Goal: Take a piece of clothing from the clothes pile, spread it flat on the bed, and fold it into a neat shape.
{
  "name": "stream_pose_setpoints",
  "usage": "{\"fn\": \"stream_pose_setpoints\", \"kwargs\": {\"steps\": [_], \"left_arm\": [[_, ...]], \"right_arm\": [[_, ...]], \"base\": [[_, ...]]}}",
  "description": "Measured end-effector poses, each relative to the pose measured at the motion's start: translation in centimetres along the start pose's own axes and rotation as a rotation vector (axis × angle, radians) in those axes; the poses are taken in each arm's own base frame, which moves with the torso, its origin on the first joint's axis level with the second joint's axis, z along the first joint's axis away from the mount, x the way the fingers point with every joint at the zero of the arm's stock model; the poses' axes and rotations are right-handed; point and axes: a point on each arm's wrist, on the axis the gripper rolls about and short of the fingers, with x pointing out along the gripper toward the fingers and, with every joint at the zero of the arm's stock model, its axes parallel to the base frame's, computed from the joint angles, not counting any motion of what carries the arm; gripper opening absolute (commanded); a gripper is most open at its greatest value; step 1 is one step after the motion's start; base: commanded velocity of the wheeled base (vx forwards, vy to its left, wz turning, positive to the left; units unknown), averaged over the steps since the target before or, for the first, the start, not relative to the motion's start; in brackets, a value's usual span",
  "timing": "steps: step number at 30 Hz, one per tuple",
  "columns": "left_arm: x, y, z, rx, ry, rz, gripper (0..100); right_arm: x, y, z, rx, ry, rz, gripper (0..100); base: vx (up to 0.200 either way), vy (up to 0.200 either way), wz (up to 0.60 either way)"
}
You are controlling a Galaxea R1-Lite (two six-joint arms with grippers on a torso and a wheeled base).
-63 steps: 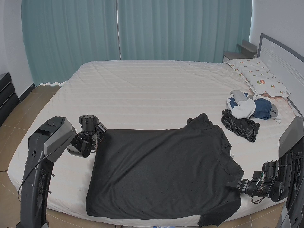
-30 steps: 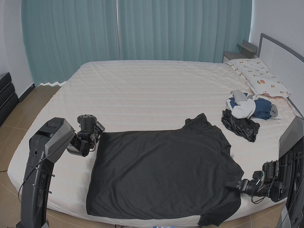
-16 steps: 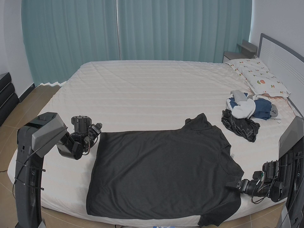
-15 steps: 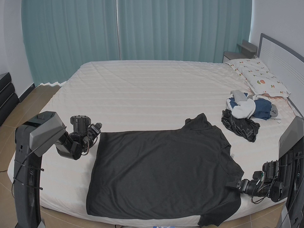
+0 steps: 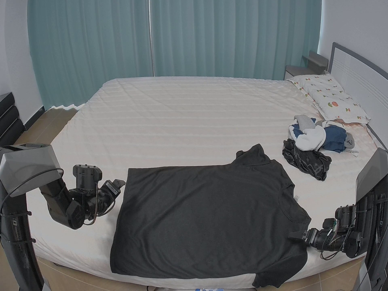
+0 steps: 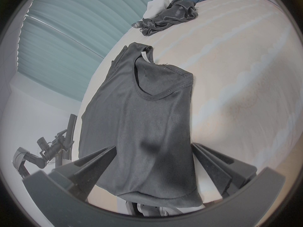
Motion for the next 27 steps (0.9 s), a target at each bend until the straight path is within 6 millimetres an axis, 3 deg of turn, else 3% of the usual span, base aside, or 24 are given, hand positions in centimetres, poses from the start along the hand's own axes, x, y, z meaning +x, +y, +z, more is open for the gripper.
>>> {"fn": "stream_pose_setpoints", "kwargs": {"steps": [5,9,27], "left_arm": [[-2.9,0.5,-2.4,-0.015,0.066,-0.024,100],[-4.3,0.6,-4.0,-0.029,0.140,-0.052,100],[-5.9,2.2,-5.0,-0.019,0.186,0.004,100]], "right_arm": [[0.0,0.0,0.0,0.002,0.001,0.001,100],[0.0,0.0,0.0,0.004,0.001,0.001,100],[0.0,0.0,0.0,0.005,0.001,0.000,100]], "base": [[-0.200,0.000,0.00],[0.000,0.000,0.00],[0.000,0.000,0.00]]}}
